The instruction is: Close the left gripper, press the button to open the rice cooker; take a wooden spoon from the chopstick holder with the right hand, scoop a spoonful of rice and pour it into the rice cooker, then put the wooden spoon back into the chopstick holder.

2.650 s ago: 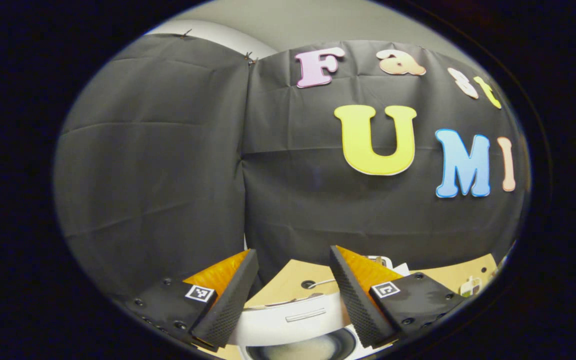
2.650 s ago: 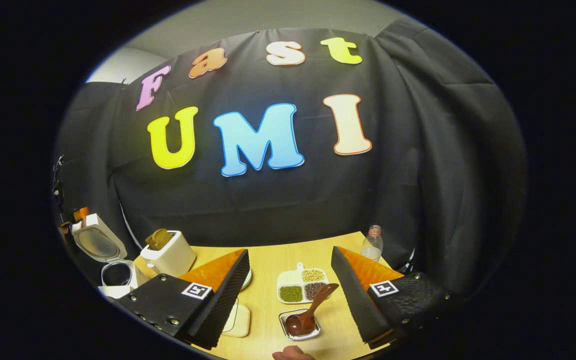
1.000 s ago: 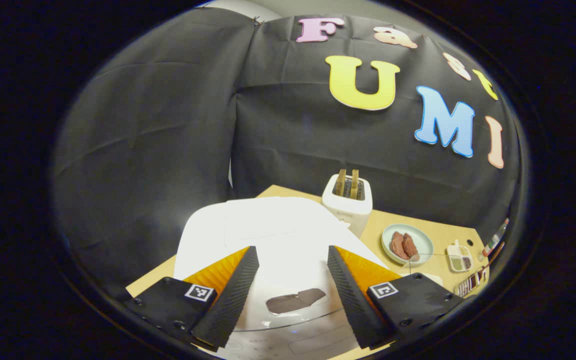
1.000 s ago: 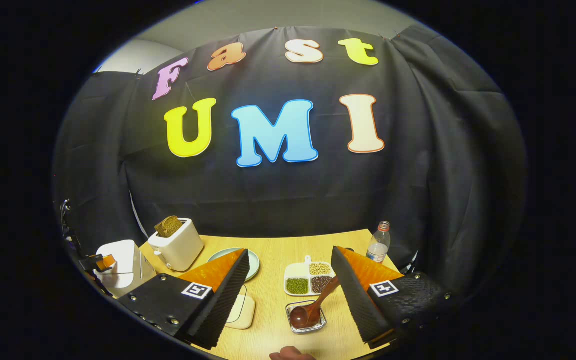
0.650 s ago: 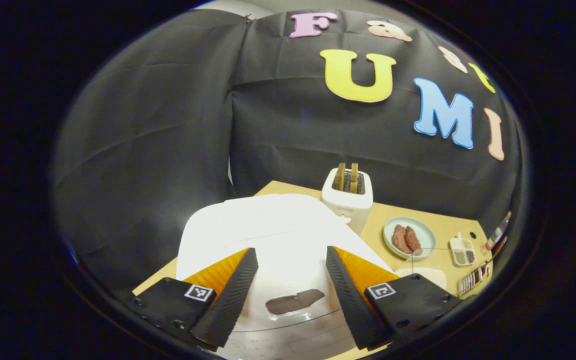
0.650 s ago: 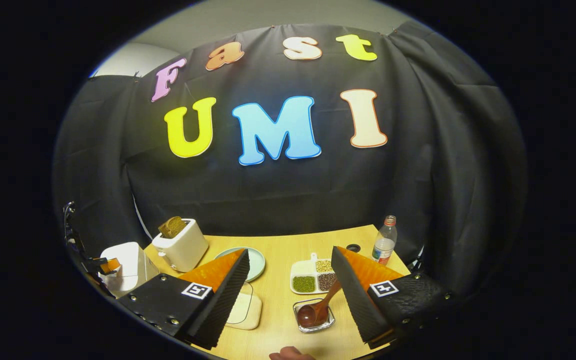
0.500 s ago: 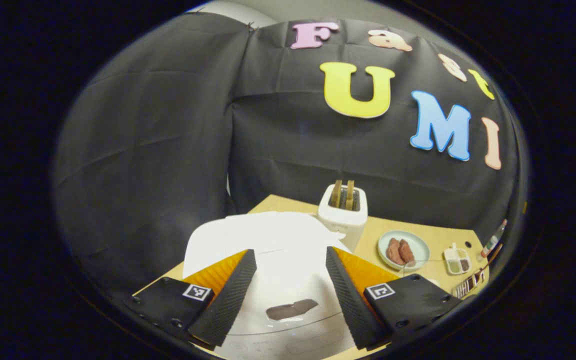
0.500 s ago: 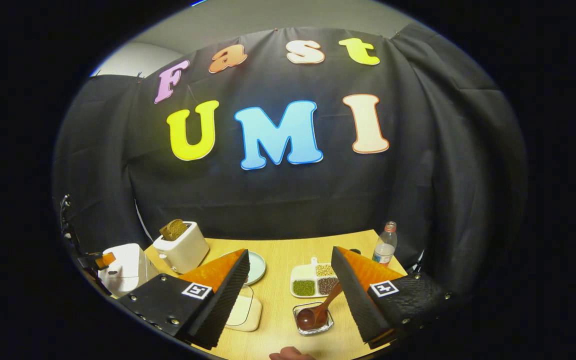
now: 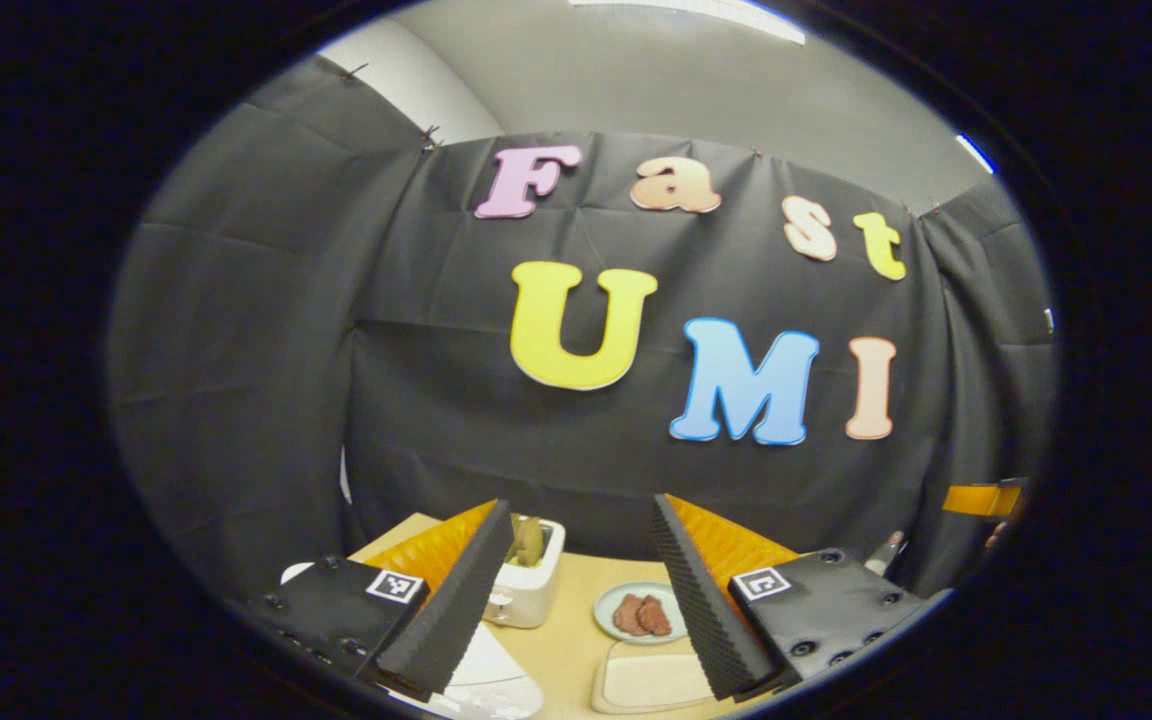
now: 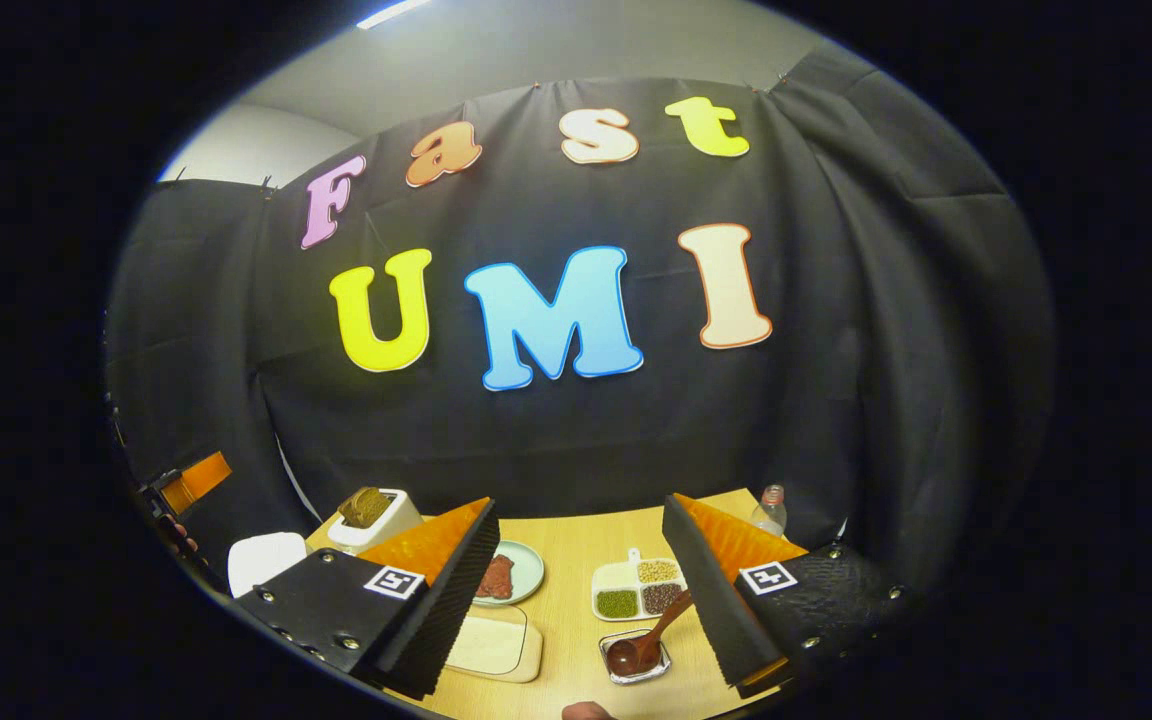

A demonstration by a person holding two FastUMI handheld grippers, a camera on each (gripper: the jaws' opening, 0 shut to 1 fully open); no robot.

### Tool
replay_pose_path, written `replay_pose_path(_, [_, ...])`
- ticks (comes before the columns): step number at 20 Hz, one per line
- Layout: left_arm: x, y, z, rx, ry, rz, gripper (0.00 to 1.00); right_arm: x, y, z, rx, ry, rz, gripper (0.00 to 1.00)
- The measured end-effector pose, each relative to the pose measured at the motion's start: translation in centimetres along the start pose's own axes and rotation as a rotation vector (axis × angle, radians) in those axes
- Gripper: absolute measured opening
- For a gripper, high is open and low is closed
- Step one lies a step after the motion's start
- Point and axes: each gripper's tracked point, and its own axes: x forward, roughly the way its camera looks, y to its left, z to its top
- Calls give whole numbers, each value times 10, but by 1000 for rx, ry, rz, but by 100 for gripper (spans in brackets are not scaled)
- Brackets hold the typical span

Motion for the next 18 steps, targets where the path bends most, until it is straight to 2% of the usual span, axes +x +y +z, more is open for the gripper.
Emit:
replay_pose_path(2, [-3, -24, 21, -1, -24, -29, 97, -6, -4, 12, -14, -19, -27, 99])
replay_pose_path(8, [-17, -86, 60, -3, -53, -123, 96, -24, 7, 54, -9, -97, -16, 99])
replay_pose_path(13, [-21, -104, 64, 26, -43, -137, 96, -38, 16, 94, -21, -157, -27, 99])
replay_pose_path(18, [-24, -102, 57, 31, -26, -150, 96, -44, 25, 97, -46, -167, -34, 99])
